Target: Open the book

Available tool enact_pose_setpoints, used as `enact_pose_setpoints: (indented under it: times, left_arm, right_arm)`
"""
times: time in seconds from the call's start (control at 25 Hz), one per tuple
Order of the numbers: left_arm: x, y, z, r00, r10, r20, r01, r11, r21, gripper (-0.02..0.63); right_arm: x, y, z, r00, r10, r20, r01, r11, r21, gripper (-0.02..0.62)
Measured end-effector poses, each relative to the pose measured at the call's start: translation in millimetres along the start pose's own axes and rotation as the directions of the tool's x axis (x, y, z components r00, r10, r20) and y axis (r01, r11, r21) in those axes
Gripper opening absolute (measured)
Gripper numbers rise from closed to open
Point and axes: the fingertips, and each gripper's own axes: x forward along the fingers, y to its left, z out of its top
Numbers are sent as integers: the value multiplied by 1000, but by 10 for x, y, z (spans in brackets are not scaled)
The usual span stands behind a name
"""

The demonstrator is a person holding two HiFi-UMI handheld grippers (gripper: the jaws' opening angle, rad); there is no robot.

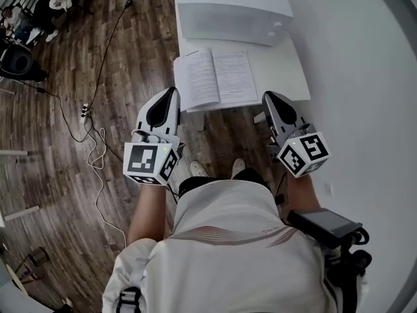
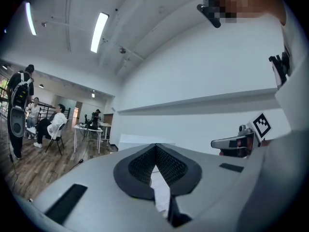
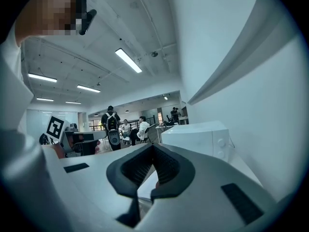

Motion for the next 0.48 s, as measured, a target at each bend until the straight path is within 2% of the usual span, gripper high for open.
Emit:
enact_pose_setpoints:
  times: [0.28, 0.48]
  left_arm:
    - [-34, -389, 191, 1000, -24, 15, 24, 1000, 12, 11]
    - [-91, -639, 295, 999, 14, 32, -14, 1000, 2, 11]
  right_arm:
    - [-179, -73, 352, 997, 12, 82, -10, 1000, -22, 3]
    - [-431, -215, 499, 993, 29, 112, -25, 999, -36, 3]
